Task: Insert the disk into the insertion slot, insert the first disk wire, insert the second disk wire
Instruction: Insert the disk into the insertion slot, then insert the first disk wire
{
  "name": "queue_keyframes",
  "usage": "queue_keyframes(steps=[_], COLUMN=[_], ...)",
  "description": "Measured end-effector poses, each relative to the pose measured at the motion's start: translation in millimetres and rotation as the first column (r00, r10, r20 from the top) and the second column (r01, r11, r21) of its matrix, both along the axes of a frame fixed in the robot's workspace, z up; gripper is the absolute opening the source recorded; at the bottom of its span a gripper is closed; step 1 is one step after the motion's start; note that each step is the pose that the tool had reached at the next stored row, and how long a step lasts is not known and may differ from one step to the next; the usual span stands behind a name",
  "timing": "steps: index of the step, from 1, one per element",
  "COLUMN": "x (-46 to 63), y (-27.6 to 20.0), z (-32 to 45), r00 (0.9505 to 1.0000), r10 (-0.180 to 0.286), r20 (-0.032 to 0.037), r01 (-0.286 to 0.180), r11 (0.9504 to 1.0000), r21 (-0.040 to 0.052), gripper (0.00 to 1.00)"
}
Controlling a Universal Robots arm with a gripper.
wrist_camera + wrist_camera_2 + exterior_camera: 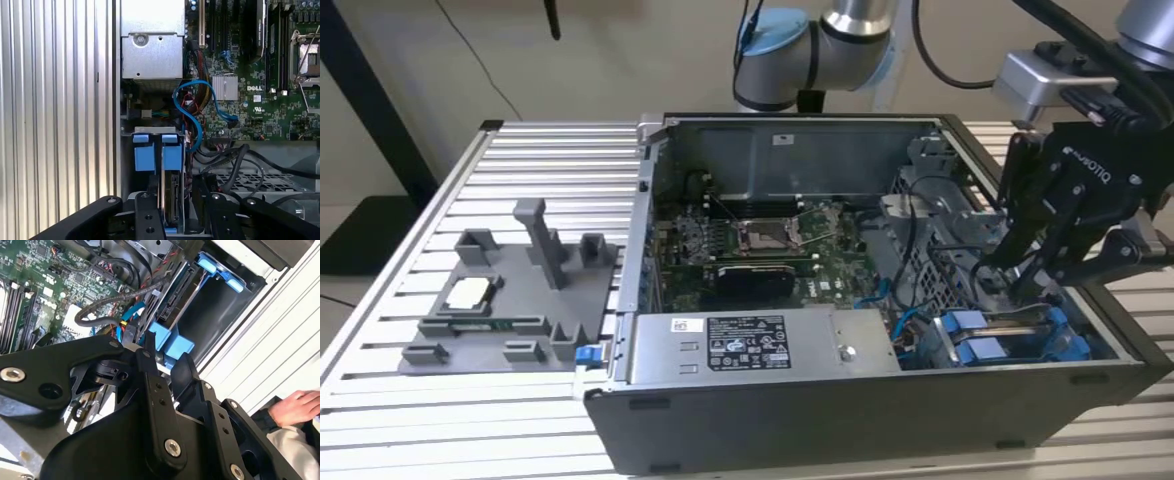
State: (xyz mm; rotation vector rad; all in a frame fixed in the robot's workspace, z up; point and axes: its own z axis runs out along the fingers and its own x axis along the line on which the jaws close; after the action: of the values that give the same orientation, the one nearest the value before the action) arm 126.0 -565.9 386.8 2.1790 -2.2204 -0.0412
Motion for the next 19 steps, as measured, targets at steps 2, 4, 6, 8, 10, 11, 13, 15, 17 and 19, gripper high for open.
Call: queue_keyframes(steps=[2,4,6,8,10,11,13,15,17,19], x=[0.0,0.0,0.0,0.0,0.0,0.0,0.0,0.0,0.0,0.0], y=[0.0,0.0,0.1,0.8,2.0,2.7,4.6,7.1,9.2,10.4], z=[0.9,1.1,1.2,1.3,1.1,1.2,1.1,0.9,0.6,0.7], r00=[1.0000,1.0000,1.0000,1.0000,1.0000,1.0000,1.0000,1.0000,1.0000,1.0000], r10=[0.000,0.000,0.000,0.000,0.000,0.000,0.000,0.000,0.000,0.000], r20=[0.0000,0.0000,0.0000,0.0000,0.0000,0.0000,0.0000,0.0000,0.0000,-0.0001], r01=[0.000,0.000,0.000,0.000,0.000,0.000,0.000,0.000,0.000,0.000], r11=[1.0000,1.0000,1.0000,1.0000,1.0000,1.0000,1.0000,1.0000,1.0000,1.0000], r21=[0.0000,0.0001,0.0000,-0.0003,0.0001,0.0001,0.0002,0.0006,0.0011,0.0011], gripper=[0.40,0.40,0.40,0.40,0.40,0.40,0.40,0.40,0.40,0.40])
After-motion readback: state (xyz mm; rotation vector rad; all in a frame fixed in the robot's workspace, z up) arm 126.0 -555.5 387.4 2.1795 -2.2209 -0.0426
